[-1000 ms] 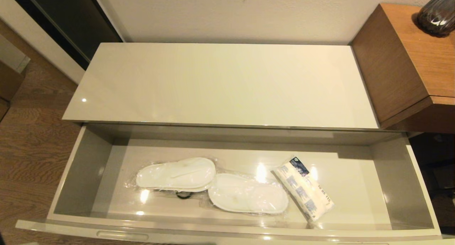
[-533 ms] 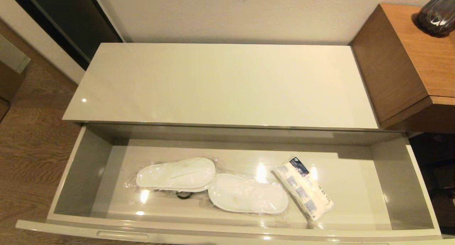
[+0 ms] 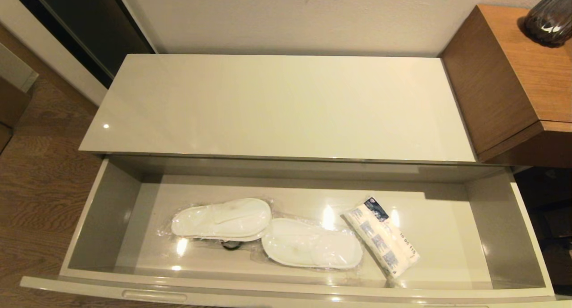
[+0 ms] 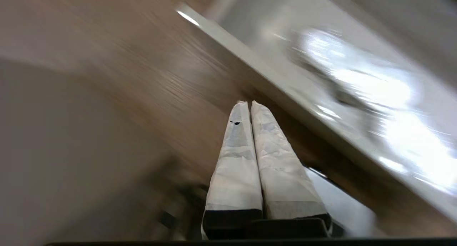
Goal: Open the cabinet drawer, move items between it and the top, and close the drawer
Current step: Close the drawer
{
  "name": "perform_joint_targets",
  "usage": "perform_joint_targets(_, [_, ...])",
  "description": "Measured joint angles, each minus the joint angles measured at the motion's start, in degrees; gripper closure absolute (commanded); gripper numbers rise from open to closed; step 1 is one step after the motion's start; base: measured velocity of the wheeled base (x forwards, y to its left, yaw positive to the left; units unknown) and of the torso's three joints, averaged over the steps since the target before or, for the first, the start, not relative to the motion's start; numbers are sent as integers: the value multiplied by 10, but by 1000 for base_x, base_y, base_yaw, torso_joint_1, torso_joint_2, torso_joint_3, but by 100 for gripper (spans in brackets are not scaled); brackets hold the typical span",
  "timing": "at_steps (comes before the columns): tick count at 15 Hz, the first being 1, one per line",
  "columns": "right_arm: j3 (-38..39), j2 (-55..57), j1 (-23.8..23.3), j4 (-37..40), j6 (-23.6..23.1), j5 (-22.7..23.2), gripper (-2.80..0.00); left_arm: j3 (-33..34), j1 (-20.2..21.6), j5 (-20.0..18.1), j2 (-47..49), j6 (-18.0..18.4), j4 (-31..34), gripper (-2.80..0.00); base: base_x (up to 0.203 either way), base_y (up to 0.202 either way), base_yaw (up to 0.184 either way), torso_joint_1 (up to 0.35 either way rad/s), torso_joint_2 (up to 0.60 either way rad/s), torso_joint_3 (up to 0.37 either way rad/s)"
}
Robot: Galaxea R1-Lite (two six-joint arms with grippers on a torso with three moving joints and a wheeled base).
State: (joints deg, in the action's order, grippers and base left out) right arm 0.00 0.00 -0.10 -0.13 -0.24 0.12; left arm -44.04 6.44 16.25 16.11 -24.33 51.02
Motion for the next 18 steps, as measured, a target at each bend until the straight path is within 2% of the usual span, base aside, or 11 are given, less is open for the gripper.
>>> perform_joint_targets(2, [0,0,0,0,0,0,0,74,27,15,-45,72,-51,0,0,0,0,0,0,0])
perform_joint_targets(4, [0,0,0,0,0,0,0,149,56,15,-103,147,-78,0,0,0,0,0,0,0])
perform_joint_targets(5, [0,0,0,0,0,0,0,182,67,9,-123,173,-86,0,0,0,0,0,0,0])
perform_joint_targets(8, [0,0,0,1,1,0,0,238,82,-30,-152,192,-108,0,0,0,0,0,0,0])
perform_joint_targets(11, [0,0,0,0,1,0,0,251,84,-42,-160,196,-114,0,0,0,0,0,0,0])
perform_joint_targets(13, [0,0,0,0,1,0,0,270,85,-64,-162,219,-146,0,0,0,0,0,0,0])
perform_joint_targets(15, [0,0,0,0,1,0,0,327,85,-90,-162,247,-258,0,0,0,0,0,0,0])
perform_joint_targets(16, [0,0,0,0,1,0,0,362,85,-105,-162,249,-331,0,0,0,0,0,0,0])
perform_joint_targets(18, [0,0,0,0,0,0,0,415,85,-155,-162,228,-485,0,0,0,0,0,0,0])
